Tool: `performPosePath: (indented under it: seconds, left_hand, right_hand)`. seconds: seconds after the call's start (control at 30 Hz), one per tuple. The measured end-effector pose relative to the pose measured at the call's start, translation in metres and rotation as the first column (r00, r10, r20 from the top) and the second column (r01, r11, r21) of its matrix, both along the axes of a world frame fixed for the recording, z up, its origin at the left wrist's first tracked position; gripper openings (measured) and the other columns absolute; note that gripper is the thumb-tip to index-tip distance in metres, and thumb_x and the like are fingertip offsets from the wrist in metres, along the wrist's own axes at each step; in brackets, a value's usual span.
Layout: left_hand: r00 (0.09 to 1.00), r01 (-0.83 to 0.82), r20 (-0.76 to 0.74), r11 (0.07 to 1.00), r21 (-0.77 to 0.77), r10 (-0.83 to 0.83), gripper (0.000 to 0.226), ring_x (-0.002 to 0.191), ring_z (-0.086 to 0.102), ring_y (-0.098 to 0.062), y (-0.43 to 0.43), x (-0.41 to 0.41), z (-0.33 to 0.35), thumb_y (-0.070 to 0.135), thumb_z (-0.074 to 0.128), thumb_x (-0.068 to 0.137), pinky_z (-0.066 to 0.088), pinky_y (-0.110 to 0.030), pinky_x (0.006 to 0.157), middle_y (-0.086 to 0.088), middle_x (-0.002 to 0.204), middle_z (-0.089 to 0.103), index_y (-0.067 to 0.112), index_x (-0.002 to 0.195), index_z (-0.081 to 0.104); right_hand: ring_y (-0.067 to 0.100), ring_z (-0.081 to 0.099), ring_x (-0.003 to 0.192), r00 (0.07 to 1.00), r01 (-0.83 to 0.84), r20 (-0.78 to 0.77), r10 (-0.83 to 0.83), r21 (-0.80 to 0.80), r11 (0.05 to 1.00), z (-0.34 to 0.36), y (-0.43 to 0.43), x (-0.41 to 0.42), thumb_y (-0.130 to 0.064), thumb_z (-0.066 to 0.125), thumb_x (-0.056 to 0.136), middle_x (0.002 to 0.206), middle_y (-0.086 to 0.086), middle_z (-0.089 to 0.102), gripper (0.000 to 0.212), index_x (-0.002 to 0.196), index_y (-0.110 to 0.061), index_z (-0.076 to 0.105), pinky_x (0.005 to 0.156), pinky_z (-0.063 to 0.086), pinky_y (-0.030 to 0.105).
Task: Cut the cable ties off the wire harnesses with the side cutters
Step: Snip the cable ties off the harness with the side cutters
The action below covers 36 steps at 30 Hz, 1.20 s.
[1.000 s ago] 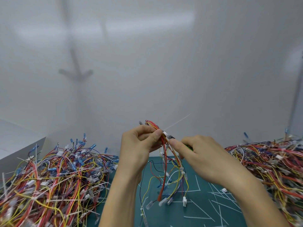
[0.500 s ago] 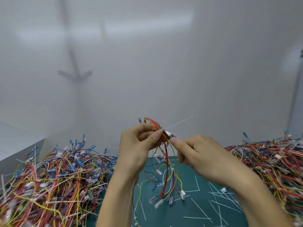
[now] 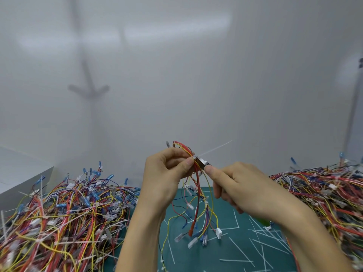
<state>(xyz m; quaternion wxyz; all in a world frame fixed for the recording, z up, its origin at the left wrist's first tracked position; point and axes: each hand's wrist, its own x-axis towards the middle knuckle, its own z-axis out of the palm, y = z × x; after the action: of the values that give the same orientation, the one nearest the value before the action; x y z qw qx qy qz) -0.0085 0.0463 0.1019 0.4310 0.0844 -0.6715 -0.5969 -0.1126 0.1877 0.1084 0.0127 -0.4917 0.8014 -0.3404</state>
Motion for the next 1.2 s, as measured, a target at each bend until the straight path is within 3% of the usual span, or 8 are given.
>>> performPosePath:
  seconds: [0.27,0.5,0.87,0.97,1.07,1.2]
  left_hand:
    - [1.000,-0.023,-0.016,1.000,-0.003,0.023,0.001,0.062,0.071,-0.013,0.001,0.001,0.003,-0.004,0.068,0.085,0.056,-0.019,0.062,-0.009,0.071,0.075,-0.003,0.086,0.067]
    - [0.999,-0.041,-0.001,0.999,0.002,0.041,0.003,0.063,0.072,-0.015,0.002,0.000,0.003,-0.002,0.069,0.085,0.058,-0.022,0.064,-0.010,0.070,0.075,0.001,0.085,0.068]
    - [0.998,-0.066,0.002,0.996,-0.056,0.066,0.011,0.063,0.072,-0.014,0.001,0.002,0.004,-0.003,0.071,0.083,0.057,-0.021,0.063,-0.007,0.068,0.074,0.007,0.079,0.069]
    - [0.998,-0.066,-0.001,0.996,-0.065,0.066,0.011,0.063,0.072,-0.014,0.001,0.001,0.004,-0.004,0.070,0.083,0.056,-0.019,0.062,-0.006,0.067,0.074,0.007,0.079,0.068]
    - [0.998,-0.063,-0.003,0.995,-0.072,0.063,0.011,0.062,0.072,-0.013,0.001,0.001,0.004,-0.004,0.070,0.083,0.055,-0.018,0.061,-0.005,0.066,0.073,0.006,0.079,0.068]
    - [0.998,-0.057,-0.008,0.996,-0.069,0.057,0.010,0.062,0.072,-0.013,0.002,0.002,0.004,-0.003,0.071,0.083,0.055,-0.018,0.062,-0.004,0.065,0.073,0.006,0.080,0.069]
  right_hand:
    - [0.027,0.058,0.072,0.989,0.053,-0.134,-0.055,-0.022,0.998,0.002,-0.004,0.011,-0.070,0.015,0.084,0.073,0.012,0.063,0.079,0.078,-0.007,0.061,0.074,0.050,0.044]
    - [0.028,0.055,0.073,0.983,0.079,-0.161,-0.085,-0.045,0.996,0.001,-0.007,0.016,-0.066,0.015,0.088,0.069,0.008,0.058,0.070,0.073,-0.010,0.054,0.074,0.048,0.046]
    - [0.026,0.058,0.071,0.985,0.068,-0.158,-0.073,-0.037,0.997,0.001,-0.007,0.013,-0.063,0.021,0.094,0.072,0.012,0.064,0.073,0.074,-0.007,0.063,0.075,0.051,0.043]
    - [0.022,0.058,0.070,0.986,0.057,-0.155,-0.061,-0.030,0.998,0.002,-0.007,0.013,-0.059,0.024,0.097,0.067,0.006,0.065,0.071,0.073,-0.007,0.065,0.074,0.049,0.038]
    - [0.012,0.056,0.064,0.989,0.047,-0.139,-0.049,-0.021,0.999,0.002,-0.006,0.013,-0.059,0.025,0.096,0.052,-0.015,0.058,0.069,0.069,-0.010,0.065,0.068,0.044,0.029]
    - [0.010,0.057,0.063,0.992,0.044,-0.117,-0.049,-0.042,0.998,0.002,-0.006,0.012,-0.062,0.023,0.093,0.052,-0.017,0.058,0.071,0.068,-0.011,0.066,0.065,0.044,0.025]
